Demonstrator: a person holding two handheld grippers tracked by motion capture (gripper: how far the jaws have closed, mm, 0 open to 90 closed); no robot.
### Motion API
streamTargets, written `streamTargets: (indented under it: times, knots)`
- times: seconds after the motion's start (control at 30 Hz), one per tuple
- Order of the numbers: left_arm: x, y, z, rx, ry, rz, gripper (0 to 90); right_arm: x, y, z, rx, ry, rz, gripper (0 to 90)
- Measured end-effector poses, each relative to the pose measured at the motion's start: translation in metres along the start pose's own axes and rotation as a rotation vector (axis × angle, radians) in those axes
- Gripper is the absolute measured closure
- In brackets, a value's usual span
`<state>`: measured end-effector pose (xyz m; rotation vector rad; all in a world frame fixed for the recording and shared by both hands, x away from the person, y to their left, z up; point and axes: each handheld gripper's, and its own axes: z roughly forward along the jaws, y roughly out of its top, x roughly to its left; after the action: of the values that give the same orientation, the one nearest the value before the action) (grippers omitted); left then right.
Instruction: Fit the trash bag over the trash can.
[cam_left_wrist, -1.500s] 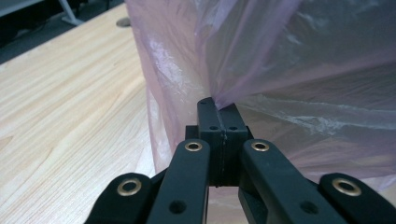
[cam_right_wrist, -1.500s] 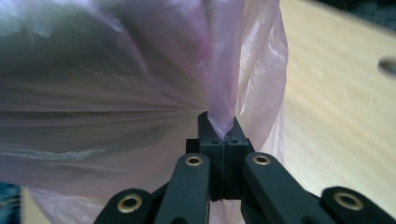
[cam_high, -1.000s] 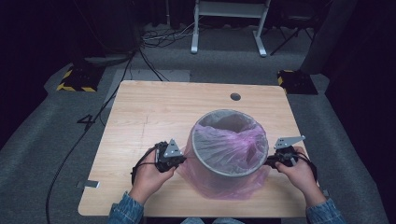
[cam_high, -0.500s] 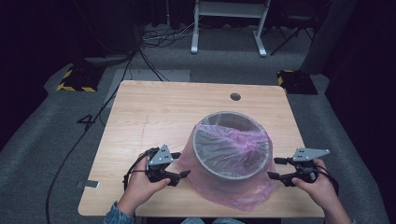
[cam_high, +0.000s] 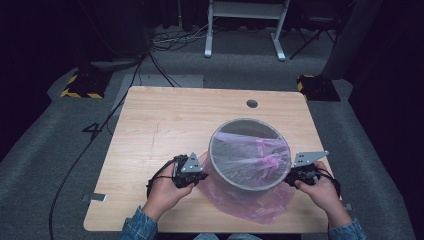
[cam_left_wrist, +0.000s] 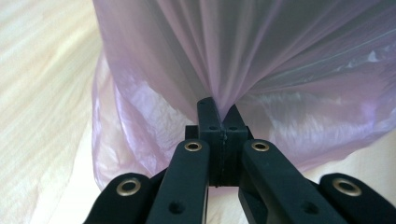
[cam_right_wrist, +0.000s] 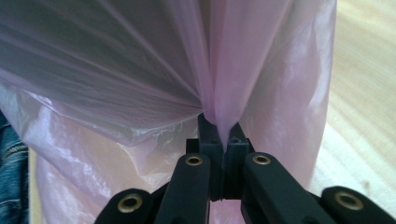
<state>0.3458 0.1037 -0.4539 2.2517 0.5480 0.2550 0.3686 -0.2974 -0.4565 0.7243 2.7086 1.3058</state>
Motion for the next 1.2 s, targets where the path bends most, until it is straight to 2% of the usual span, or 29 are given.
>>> streamTargets:
  times: [0.1, 0.13, 0.17, 0.2, 0.23, 0.3, 0.37, 0.43, 0.5, 0.63, 0.7, 0.93, 1.13, 1.2]
  knots:
    - [0.004, -0.004, 0.002, -0.018, 0.004, -0.033, 90.0, -0.002, -0.005, 0.000, 0.001, -0.005, 0.011, 89.1]
    - [0.004, -0.005, 0.001, -0.016, 0.006, -0.046, 89.0, -0.002, -0.005, -0.003, 0.016, -0.005, 0.004, 76.2]
    - [0.004, -0.007, 0.000, -0.023, 0.015, -0.053, 76.6, -0.002, -0.004, -0.005, 0.024, -0.010, 0.002, 57.7]
    - [0.004, -0.008, -0.001, -0.029, 0.022, -0.058, 59.4, -0.001, -0.004, -0.009, 0.020, -0.023, 0.003, 44.6]
    - [0.003, -0.011, -0.004, -0.045, 0.023, -0.063, 48.2, 0.000, -0.004, -0.013, 0.014, -0.032, -0.002, 38.2]
    - [0.003, -0.016, -0.011, -0.077, 0.017, -0.070, 37.3, 0.003, -0.002, -0.027, -0.018, -0.048, -0.008, 29.5]
    - [0.002, -0.020, -0.018, -0.098, 0.029, -0.081, 31.3, 0.006, 0.003, -0.042, -0.042, -0.081, -0.011, 28.0]
    - [0.003, -0.023, -0.026, -0.110, 0.062, -0.078, 29.9, 0.008, 0.008, -0.054, -0.069, -0.102, -0.011, 26.1]
    - [0.005, -0.026, -0.034, -0.125, 0.087, -0.092, 28.4, 0.010, 0.015, -0.066, -0.105, -0.119, -0.005, 24.6]
    - [0.013, -0.035, -0.043, -0.119, 0.139, -0.126, 28.6, 0.014, 0.034, -0.083, -0.171, -0.164, -0.008, 21.7]
    - [0.016, -0.040, -0.045, -0.116, 0.164, -0.139, 28.4, 0.015, 0.046, -0.089, -0.200, -0.171, -0.009, 22.4]
    - [0.020, -0.055, -0.050, -0.101, 0.208, -0.174, 26.8, 0.018, 0.084, -0.098, -0.234, -0.175, -0.053, 23.3]
    - [0.023, -0.067, -0.054, -0.097, 0.228, -0.217, 26.6, 0.025, 0.116, -0.098, -0.244, -0.163, -0.086, 24.0]
    - [0.024, -0.069, -0.054, -0.096, 0.231, -0.220, 26.6, 0.027, 0.127, -0.095, -0.245, -0.155, -0.096, 24.0]
